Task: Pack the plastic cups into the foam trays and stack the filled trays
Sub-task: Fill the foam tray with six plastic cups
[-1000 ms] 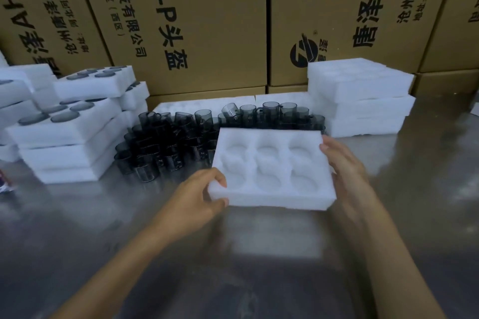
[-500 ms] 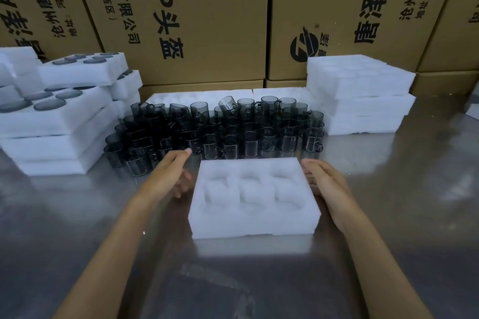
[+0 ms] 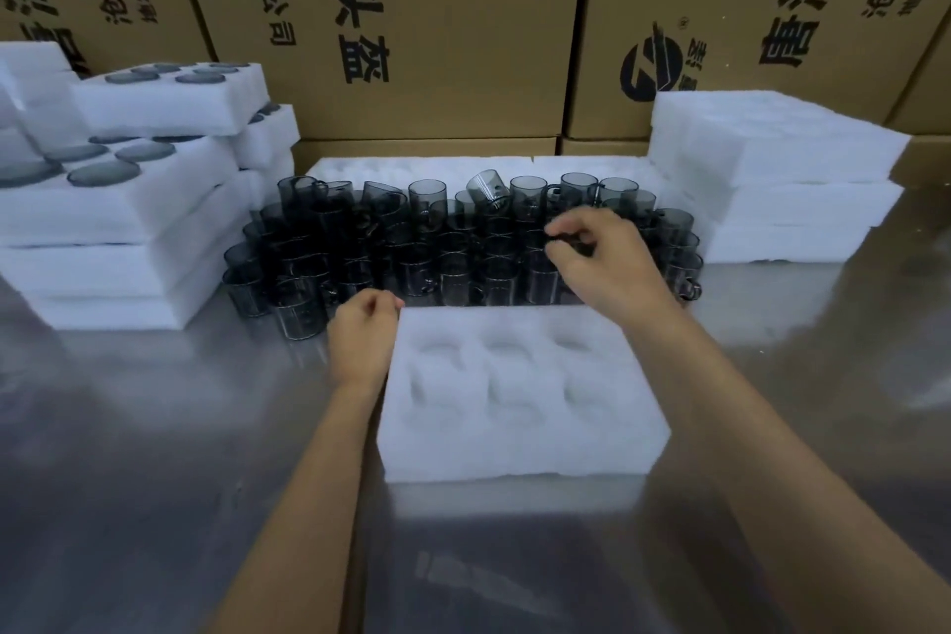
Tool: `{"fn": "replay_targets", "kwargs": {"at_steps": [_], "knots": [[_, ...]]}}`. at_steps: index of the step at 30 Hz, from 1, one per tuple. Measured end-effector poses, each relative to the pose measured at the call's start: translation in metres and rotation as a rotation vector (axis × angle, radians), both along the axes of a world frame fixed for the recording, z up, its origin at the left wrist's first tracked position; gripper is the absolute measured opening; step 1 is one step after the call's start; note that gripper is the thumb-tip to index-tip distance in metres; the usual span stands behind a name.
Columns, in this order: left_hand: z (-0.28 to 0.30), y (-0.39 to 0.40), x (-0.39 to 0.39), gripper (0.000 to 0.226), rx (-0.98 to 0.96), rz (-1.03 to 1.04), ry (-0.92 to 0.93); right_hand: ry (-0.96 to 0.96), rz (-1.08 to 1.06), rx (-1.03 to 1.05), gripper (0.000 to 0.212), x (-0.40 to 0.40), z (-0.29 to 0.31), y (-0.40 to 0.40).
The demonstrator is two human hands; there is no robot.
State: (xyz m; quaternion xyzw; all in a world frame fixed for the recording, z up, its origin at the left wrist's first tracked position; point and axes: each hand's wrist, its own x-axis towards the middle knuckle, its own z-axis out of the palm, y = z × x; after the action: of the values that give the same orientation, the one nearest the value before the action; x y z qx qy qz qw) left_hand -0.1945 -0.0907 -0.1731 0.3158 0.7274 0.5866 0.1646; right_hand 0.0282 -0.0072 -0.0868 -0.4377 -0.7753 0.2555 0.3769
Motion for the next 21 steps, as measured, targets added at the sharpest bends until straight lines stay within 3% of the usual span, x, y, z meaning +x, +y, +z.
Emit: {"fn": "replay_targets", "kwargs": {"at_steps": [2, 6, 11, 17, 21], "knots": [[0.000, 0.004, -0.001, 0.025, -0.005, 0.005, -0.005, -0.155, 0.063, 0.022, 0.018, -0.033, 0.019, 0.012], [0.003, 0.008, -0.001, 0.032, 0.014, -0.063, -0.031, -0.223, 0.171, -0.134, 0.011, -0.103, 0.032, 0.038], [0.004, 0.012, -0.001, 0.034, 0.029, -0.117, -0.027, 0.010, 0.113, -0.596, 0.011, -0.166, 0.009, 0.068], [0.006, 0.015, 0.000, 0.031, 0.033, -0.145, -0.028, 0.162, 0.043, -0.746, 0.028, -0.201, -0.004, 0.089], [0.006, 0.014, 0.001, 0.031, 0.019, -0.151, -0.041, 0.249, 0.041, -0.808, 0.017, -0.204, -0.003, 0.090]]}}
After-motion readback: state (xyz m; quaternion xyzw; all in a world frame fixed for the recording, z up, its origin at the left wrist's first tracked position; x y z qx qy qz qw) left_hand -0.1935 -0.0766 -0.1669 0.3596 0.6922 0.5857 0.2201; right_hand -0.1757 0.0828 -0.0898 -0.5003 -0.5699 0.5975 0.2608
